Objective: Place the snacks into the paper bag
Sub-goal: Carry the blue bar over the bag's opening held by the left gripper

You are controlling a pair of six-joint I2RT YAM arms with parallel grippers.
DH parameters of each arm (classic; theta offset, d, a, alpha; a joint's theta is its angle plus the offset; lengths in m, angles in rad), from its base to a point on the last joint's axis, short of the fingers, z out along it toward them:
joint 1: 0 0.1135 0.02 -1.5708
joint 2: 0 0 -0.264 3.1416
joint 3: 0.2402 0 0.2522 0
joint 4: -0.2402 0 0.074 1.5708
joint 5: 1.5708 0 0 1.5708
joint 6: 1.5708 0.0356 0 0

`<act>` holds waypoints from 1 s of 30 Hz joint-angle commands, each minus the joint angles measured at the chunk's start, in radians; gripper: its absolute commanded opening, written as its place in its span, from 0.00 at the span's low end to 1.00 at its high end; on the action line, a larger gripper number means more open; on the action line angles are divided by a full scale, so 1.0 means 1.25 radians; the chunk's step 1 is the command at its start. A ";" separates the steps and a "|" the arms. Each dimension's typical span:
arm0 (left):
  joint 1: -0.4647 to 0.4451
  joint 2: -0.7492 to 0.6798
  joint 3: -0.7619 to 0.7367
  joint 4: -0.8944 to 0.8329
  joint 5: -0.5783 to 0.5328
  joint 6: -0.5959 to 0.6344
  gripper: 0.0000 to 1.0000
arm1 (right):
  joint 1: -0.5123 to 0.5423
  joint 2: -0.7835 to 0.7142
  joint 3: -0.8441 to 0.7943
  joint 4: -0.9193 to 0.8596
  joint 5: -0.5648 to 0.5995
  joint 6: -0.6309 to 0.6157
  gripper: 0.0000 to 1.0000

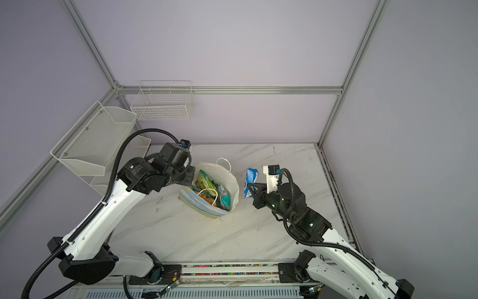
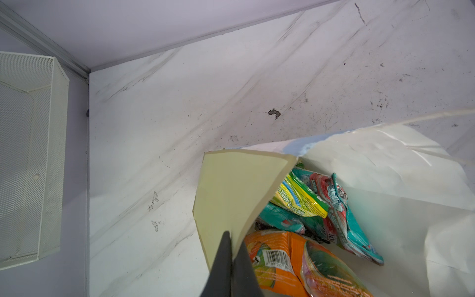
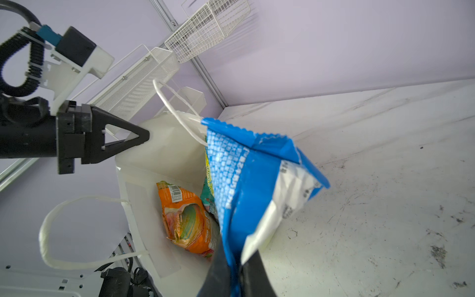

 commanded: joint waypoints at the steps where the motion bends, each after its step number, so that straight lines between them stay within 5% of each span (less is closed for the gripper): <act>1: 0.001 -0.011 0.015 0.039 -0.008 -0.005 0.00 | 0.005 -0.020 -0.002 0.064 -0.054 -0.030 0.00; 14: 0.000 -0.007 0.022 0.036 -0.008 -0.005 0.00 | 0.005 -0.013 0.022 0.111 -0.163 -0.040 0.00; 30: 0.000 0.004 0.041 0.028 -0.007 -0.001 0.00 | 0.010 0.070 0.112 0.104 -0.176 -0.069 0.00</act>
